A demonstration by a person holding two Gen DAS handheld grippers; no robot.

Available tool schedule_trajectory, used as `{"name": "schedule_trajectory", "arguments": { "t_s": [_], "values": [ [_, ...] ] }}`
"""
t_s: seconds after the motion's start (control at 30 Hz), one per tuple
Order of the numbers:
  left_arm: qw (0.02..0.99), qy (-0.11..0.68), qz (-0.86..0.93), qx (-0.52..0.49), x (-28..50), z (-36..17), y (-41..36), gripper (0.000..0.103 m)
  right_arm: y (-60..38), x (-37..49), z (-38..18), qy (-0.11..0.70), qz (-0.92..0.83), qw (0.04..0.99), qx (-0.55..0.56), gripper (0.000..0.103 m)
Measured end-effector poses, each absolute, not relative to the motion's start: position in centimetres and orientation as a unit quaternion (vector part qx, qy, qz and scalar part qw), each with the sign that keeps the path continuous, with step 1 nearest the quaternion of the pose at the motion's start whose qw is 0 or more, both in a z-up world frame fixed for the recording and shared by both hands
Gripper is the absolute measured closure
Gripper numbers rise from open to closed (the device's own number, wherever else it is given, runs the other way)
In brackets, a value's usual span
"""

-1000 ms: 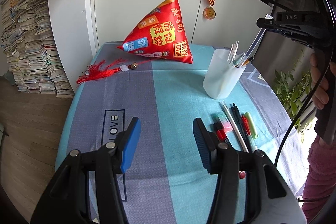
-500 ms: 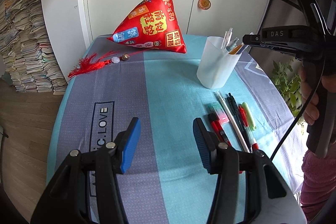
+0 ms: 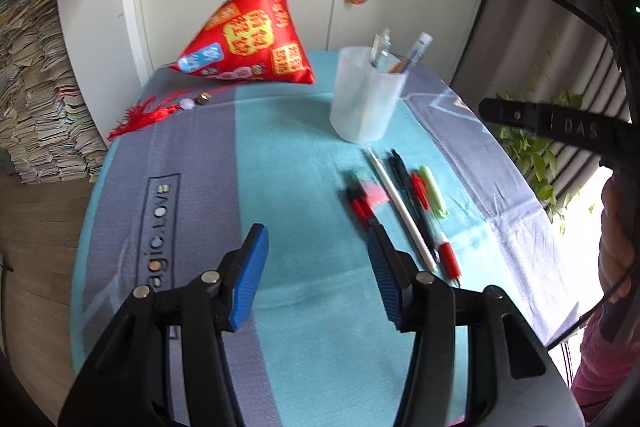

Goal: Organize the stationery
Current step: 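Reach down and grasp the light green highlighter with the right tool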

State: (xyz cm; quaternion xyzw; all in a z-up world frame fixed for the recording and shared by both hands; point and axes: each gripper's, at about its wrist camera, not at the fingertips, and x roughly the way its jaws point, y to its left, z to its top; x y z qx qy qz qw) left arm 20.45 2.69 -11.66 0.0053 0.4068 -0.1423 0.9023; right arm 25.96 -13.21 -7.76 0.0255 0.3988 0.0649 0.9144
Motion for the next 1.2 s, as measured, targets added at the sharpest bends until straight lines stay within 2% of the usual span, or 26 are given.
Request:
{"name": "schedule_trajectory", "arguments": {
  "t_s": [0.27,0.5,0.97,1.17,1.2],
  "values": [
    [0.887,0.429,-0.165,0.045,20.2,-14.1,-1.9,0.053,-15.3,23.0,-11.1,0.437,0.053,0.897,0.028,0.093],
    [0.883,0.444,-0.147,0.033,22.2,-15.8,-3.0,0.053,-16.7,23.1,-13.7,0.473,0.049,0.879,0.047,0.093],
    [0.878,0.463,-0.126,0.000,26.7,-16.8,-1.8,0.053,-16.1,28.7,-16.1,0.504,0.060,0.858,0.078,0.093],
    [0.869,0.476,-0.138,0.001,27.7,-17.7,-2.3,0.055,-16.6,30.9,-17.1,0.517,0.057,0.845,0.127,0.093],
    [0.868,0.477,-0.141,0.002,27.8,-17.7,-2.4,0.059,-16.6,31.2,-17.1,0.517,0.057,0.844,0.128,0.093]
  ]
}}
